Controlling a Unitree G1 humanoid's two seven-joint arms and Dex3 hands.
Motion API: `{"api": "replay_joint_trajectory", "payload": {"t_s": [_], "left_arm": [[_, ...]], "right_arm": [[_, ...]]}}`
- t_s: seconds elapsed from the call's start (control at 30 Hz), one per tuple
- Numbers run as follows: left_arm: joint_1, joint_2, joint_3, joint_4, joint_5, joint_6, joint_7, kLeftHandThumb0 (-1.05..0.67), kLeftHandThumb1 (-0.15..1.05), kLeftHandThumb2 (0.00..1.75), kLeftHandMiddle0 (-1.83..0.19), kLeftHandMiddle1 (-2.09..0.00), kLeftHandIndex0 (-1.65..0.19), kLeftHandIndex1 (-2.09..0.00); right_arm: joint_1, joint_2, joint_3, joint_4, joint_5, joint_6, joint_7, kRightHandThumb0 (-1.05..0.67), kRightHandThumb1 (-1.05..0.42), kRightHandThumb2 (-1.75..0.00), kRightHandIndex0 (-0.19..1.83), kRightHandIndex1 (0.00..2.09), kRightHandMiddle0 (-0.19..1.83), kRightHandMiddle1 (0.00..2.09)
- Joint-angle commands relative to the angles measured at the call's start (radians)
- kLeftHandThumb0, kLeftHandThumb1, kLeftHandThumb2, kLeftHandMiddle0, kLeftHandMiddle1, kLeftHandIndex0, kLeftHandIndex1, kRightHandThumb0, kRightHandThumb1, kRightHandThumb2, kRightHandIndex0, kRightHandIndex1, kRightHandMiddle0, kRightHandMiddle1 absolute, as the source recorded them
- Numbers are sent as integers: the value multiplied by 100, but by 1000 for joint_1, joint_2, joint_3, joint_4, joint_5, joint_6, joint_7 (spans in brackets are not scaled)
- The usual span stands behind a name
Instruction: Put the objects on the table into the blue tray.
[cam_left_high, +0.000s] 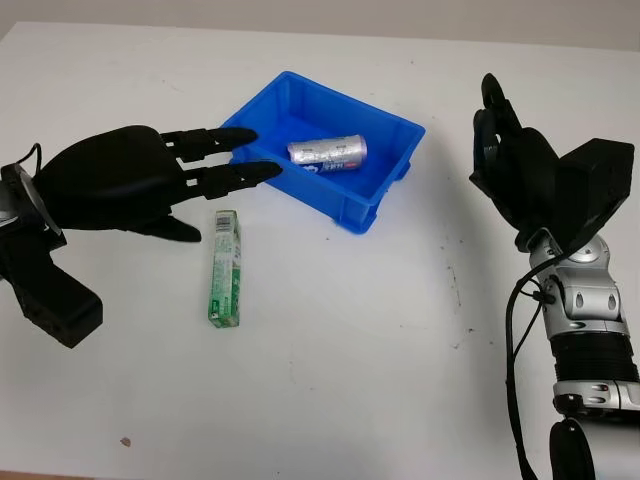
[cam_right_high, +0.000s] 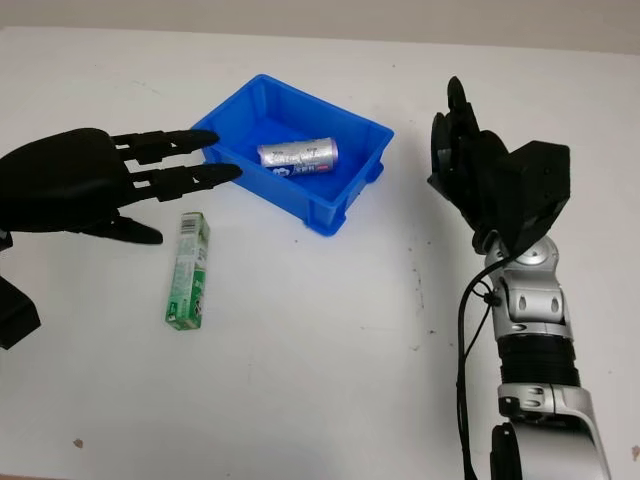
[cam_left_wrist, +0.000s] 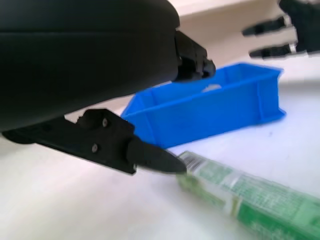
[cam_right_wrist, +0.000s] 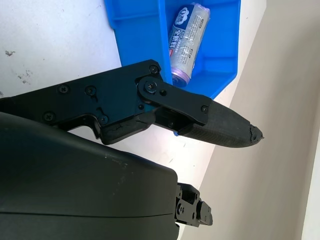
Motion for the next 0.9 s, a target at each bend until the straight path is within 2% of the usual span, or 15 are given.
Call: {"api": "replay_joint_trajectory", "payload": {"t_s": [0.0, 0.2, 0.27, 0.37, 0.5, 0.7, 0.87], "left_arm": [[-32, 46, -74, -27, 113, 24, 146, 5, 105, 44, -4, -5, -7, -4], [-94, 96, -299, -18, 375, 149, 533, -1, 105, 40, -5, -5, -6, -4], [-112, 103, -361, 3, 426, 184, 625, -4, 105, 40, -4, -5, -5, -4], [-134, 108, -433, 38, 455, 206, 699, -5, 105, 41, -4, -5, -4, -4], [-147, 115, -490, 68, 446, 197, 726, -6, 105, 39, -3, -5, -4, -4], [-146, 118, -528, 101, 398, 174, 723, -6, 105, 33, -5, -5, -3, -4], [-134, 115, -545, 103, 377, 181, 717, 4, 105, 35, -5, -6, -5, -5]], "right_arm": [[-11, 6, -6, 4, 10, -11, 8, -78, -105, -78, -19, 0, -19, 0], [-10, 9, -11, 7, 20, -11, 10, -77, -105, -78, -19, 0, -19, 0], [-9, 10, -12, 10, 20, -14, 10, -77, -105, -78, -19, 0, -19, 0], [-7, 12, -13, 9, 21, -16, 10, -78, -105, -78, -19, 0, -19, 0], [-4, 12, -13, 0, 18, -11, 4, -77, -105, -79, -19, 0, -19, 0], [-1, 14, -15, -2, 22, -14, 0, -77, -105, -78, -19, 0, -19, 0], [6, 16, -17, -20, 25, -4, -6, -77, -105, -79, -19, 0, -19, 0]]}}
